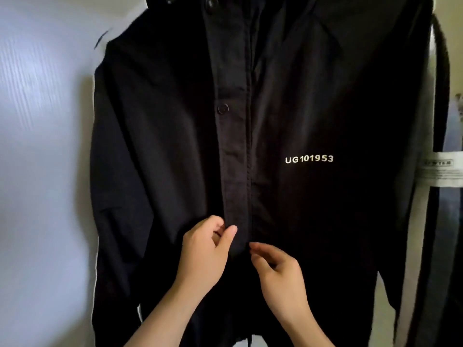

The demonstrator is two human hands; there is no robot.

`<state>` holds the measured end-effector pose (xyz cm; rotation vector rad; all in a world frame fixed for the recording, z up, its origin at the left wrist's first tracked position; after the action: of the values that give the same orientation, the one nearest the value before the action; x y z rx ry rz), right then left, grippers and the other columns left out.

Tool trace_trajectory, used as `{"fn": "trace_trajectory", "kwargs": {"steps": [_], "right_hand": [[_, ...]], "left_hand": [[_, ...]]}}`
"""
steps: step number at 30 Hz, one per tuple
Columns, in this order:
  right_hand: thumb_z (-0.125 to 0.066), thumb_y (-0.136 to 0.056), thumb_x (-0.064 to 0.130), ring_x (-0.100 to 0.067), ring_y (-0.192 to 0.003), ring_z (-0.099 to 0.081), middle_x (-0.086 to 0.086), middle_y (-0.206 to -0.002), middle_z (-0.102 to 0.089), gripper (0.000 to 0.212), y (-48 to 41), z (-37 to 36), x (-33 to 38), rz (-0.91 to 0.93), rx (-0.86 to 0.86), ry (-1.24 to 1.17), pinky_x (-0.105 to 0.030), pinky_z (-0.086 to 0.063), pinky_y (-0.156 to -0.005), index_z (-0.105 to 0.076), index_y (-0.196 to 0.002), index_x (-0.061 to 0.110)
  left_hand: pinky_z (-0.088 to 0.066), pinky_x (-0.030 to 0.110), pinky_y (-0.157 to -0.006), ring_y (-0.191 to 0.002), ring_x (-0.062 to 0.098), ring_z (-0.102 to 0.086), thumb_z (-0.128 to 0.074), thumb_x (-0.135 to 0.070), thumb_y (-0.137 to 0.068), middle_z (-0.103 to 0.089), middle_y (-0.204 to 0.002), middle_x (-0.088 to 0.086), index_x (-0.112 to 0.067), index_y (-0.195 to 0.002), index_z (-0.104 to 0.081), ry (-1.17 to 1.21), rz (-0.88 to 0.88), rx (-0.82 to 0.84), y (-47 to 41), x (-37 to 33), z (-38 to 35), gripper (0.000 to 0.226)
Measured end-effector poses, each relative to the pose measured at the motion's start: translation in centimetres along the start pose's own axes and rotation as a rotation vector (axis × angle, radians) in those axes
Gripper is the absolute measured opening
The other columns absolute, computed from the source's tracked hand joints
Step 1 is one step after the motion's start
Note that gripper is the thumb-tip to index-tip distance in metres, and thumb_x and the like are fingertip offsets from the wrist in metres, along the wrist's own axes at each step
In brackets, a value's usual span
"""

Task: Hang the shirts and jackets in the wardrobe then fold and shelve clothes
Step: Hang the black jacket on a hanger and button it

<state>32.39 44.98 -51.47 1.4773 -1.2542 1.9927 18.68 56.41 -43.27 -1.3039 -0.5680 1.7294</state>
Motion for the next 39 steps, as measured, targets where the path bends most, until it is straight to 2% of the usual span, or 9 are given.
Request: {"fn": "trace_trajectory", "kwargs": {"steps": [4,11,16,20,25,28,30,35,39], "right_hand": [[-0.059,-0.09,0.015,0.005,-0.085,-0.069,0.023,-0.089,-0.073,0.026,2.1,-0.4,-7.2,-0.263,0.01,-0.047,-0.013,-0.053,-0.069,-0.074,-0.093,0.035],[-0.054,-0.092,0.012,-0.012,-0.079,-0.072,0.007,-0.082,-0.076,0.025,6.4,-1.3,-15.7,-0.604,0.018,-0.068,-0.027,-0.059,-0.073,-0.073,-0.087,0.027],[-0.058,-0.094,0.02,-0.023,-0.074,-0.07,-0.009,-0.087,-0.072,0.016,10.1,-2.7,-21.1,-0.913,0.044,-0.071,-0.033,-0.06,-0.061,-0.069,-0.094,0.009],[-0.065,-0.094,0.025,-0.034,-0.081,-0.07,-0.017,-0.106,-0.062,0.021,14.8,-4.8,-24.5,-1.228,0.075,-0.275,-0.037,-0.059,-0.058,-0.059,-0.103,0.007],[-0.067,-0.094,0.015,-0.023,-0.113,-0.062,0.002,-0.124,-0.06,0.031,15.2,-7.0,-25.6,-1.076,-0.003,-0.709,-0.039,-0.057,-0.079,-0.058,-0.122,0.026],[-0.068,-0.094,0.016,-0.02,-0.112,-0.067,0.002,-0.124,-0.068,0.029,15.5,-7.6,-25.4,-1.054,-0.009,-0.8,-0.039,-0.057,-0.084,-0.067,-0.123,0.022],[-0.068,-0.094,0.021,-0.021,-0.108,-0.07,0.0,-0.122,-0.071,0.03,15.7,-8.2,-25.0,-1.056,0.02,-0.846,-0.038,-0.056,-0.084,-0.067,-0.124,0.021],[-0.07,-0.092,0.025,-0.024,-0.1,-0.073,-0.006,-0.114,-0.074,0.027,16.4,-8.9,-24.8,-1.104,-0.009,-0.881,-0.034,-0.056,-0.084,-0.071,-0.117,0.014],[-0.073,-0.089,0.032,-0.017,-0.094,-0.074,-0.003,-0.104,-0.076,0.029,16.9,-8.8,-25.0,-1.159,-0.018,-0.802,-0.03,-0.056,-0.075,-0.073,-0.111,0.013]], "left_hand": [[-0.047,0.024,-0.058,-0.062,0.012,-0.061,-0.068,-0.041,-0.089,-0.06,-0.061,-0.005,-0.023,-0.069,-0.052,-0.007,0.079,0.018,1.2,1.9,-0.9,0.031],[-0.048,0.024,-0.057,-0.063,0.008,-0.059,-0.074,-0.031,-0.087,-0.06,-0.062,-0.01,-0.022,-0.069,-0.051,-0.118,0.209,0.211,6.6,6.7,-4.8,0.03],[-0.052,0.029,-0.059,-0.059,0.006,-0.06,-0.072,-0.03,-0.088,-0.062,-0.059,-0.009,-0.016,-0.069,-0.054,-0.216,0.379,0.384,11.9,10.8,-8.0,0.03],[-0.055,0.034,-0.067,-0.069,0.017,-0.065,-0.07,-0.032,-0.088,-0.066,-0.068,-0.006,-0.012,-0.075,-0.058,-0.248,0.506,0.523,16.2,13.4,-10.0,0.027],[-0.049,0.03,-0.063,-0.069,0.019,-0.061,-0.065,-0.03,-0.094,-0.064,-0.074,-0.003,-0.013,-0.075,-0.054,-0.284,0.563,0.607,18.7,15.3,-10.8,0.027],[-0.037,0.029,-0.055,-0.056,0.02,-0.046,-0.061,-0.024,-0.097,-0.055,-0.061,0.001,-0.008,-0.069,-0.045,-0.248,0.607,0.578,19.3,16.2,-10.3,0.036],[-0.04,0.028,-0.056,-0.061,0.024,-0.055,-0.06,-0.024,-0.097,-0.062,-0.066,0.004,-0.008,-0.072,-0.05,-0.22,0.62,0.567,19.7,16.5,-10.1,0.031],[-0.042,0.006,-0.055,-0.07,-0.006,-0.066,-0.071,-0.015,-0.089,-0.069,-0.085,-0.013,-0.031,-0.079,-0.059,-0.013,0.754,0.511,22.0,17.4,-9.9,0.022],[-0.055,0.026,-0.076,-0.083,0.015,-0.071,-0.078,-0.013,-0.084,-0.073,-0.085,-0.007,-0.029,-0.082,-0.066,0.113,0.904,0.356,23.6,18.7,-9.1,0.02]]}}
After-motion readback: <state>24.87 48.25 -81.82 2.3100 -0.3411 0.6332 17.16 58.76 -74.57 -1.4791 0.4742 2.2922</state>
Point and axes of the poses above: each hand's wrist, its own y-axis away from the middle knuckle, its own z-axis out of the back of the hand, x = y × z, the point moved 10 cm from there along -y, towards the middle knuckle
